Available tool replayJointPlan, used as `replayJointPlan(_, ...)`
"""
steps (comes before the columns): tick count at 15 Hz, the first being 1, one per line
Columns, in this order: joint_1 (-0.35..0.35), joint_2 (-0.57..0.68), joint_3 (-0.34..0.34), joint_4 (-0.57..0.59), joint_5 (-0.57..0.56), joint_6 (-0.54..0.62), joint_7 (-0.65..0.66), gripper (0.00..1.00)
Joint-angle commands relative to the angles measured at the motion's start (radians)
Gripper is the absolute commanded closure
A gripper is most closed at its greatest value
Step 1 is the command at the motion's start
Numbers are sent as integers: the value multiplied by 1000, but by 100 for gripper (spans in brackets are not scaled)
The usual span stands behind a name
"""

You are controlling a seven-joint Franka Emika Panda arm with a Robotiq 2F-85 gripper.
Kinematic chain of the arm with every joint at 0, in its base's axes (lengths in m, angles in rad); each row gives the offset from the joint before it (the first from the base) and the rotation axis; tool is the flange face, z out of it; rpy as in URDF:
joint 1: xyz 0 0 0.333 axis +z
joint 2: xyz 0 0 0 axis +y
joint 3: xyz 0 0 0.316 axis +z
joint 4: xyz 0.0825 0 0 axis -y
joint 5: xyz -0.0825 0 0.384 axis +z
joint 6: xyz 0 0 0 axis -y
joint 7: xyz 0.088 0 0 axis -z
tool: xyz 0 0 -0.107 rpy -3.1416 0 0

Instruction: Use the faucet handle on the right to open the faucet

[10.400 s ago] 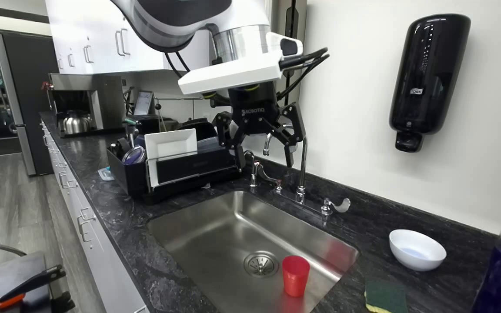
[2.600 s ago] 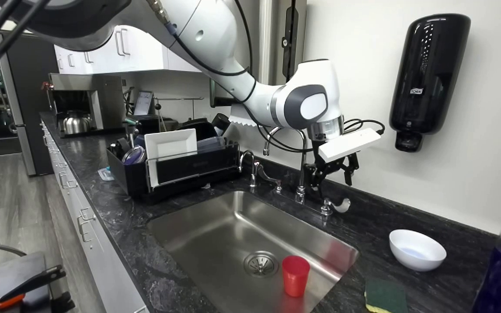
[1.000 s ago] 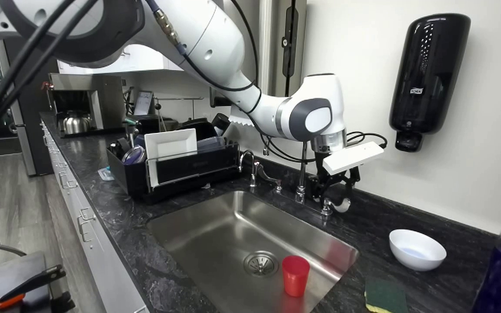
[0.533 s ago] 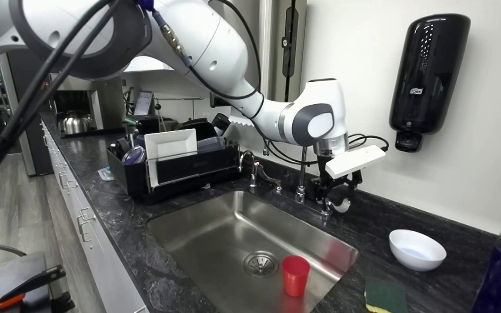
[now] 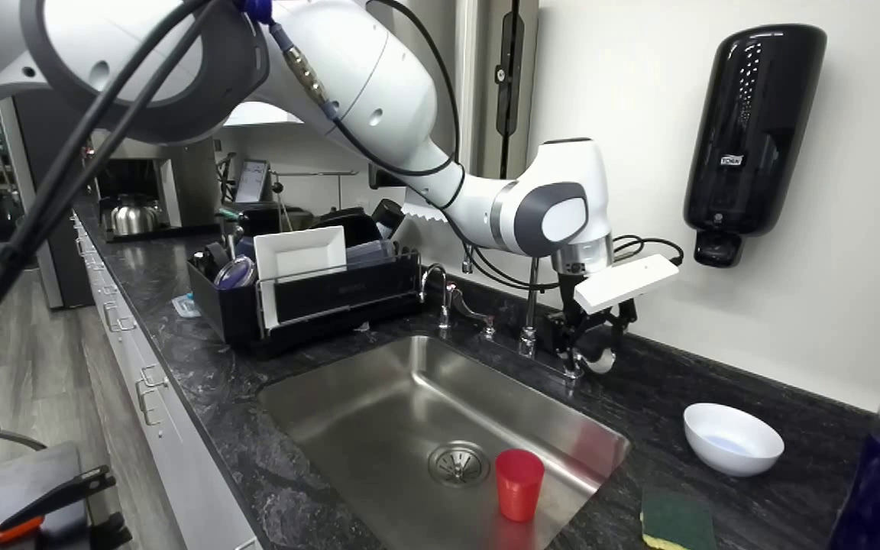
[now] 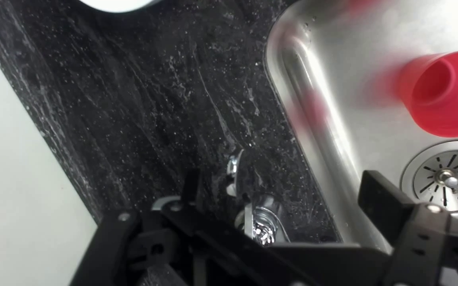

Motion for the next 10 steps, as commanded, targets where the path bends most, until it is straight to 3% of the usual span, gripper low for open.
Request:
replayJointPlan(1,-21,4,29,12,0,-31,-58,0)
replayJointPlan(10,-21,12,24,6,3,-77,-96,0)
